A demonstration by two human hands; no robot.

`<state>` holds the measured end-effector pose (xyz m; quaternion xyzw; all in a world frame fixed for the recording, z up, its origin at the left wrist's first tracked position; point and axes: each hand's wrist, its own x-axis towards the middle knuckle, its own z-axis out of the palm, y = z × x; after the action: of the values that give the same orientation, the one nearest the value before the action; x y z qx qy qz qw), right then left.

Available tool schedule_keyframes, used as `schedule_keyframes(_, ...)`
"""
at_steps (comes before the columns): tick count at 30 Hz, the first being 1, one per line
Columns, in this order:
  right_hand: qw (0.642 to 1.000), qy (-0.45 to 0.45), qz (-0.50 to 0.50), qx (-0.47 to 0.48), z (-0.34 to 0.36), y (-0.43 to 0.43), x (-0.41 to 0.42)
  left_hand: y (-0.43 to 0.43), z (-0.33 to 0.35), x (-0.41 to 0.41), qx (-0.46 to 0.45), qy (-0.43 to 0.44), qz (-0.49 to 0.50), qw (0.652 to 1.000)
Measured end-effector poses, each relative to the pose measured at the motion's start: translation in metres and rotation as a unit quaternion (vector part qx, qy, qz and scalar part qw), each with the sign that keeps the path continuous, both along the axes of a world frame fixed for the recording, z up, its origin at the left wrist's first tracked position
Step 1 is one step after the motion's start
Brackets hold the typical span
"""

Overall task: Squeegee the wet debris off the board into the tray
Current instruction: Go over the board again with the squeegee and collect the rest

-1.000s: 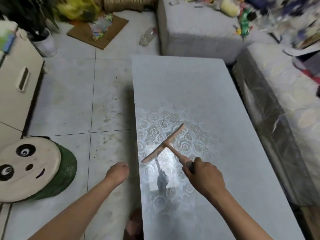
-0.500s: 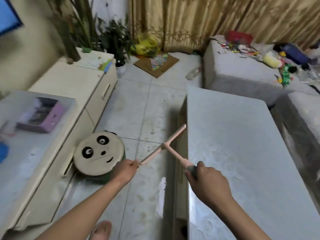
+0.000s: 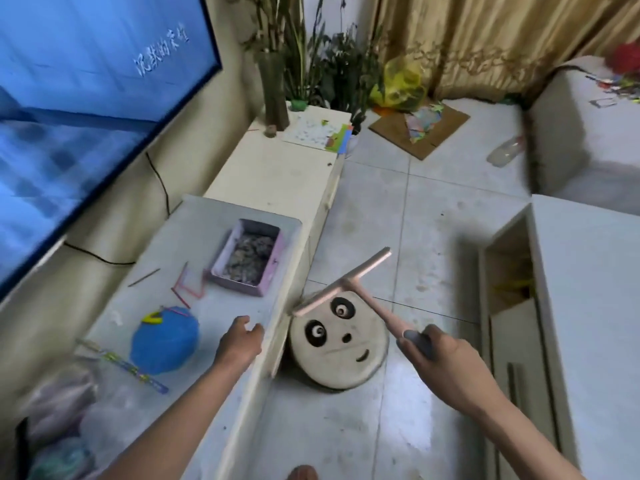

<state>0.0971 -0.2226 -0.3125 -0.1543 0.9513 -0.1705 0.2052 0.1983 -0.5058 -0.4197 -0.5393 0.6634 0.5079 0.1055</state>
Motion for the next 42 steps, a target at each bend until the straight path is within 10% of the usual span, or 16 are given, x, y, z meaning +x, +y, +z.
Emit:
schedule_keyframes(14, 0.999, -0.025, -0.030, -0.019, -0.044, -0.099, -0.031, -0.126, -0.081, -0.076, 0.278, 0.088, 0.236, 0.927)
schedule_keyframes(42, 0.990, -0.068, -0.123, -0.007, -0.044, 0.004, -0.038, -0.070, -0.033, -0.066, 0.252, 0.094, 0.232, 0.935)
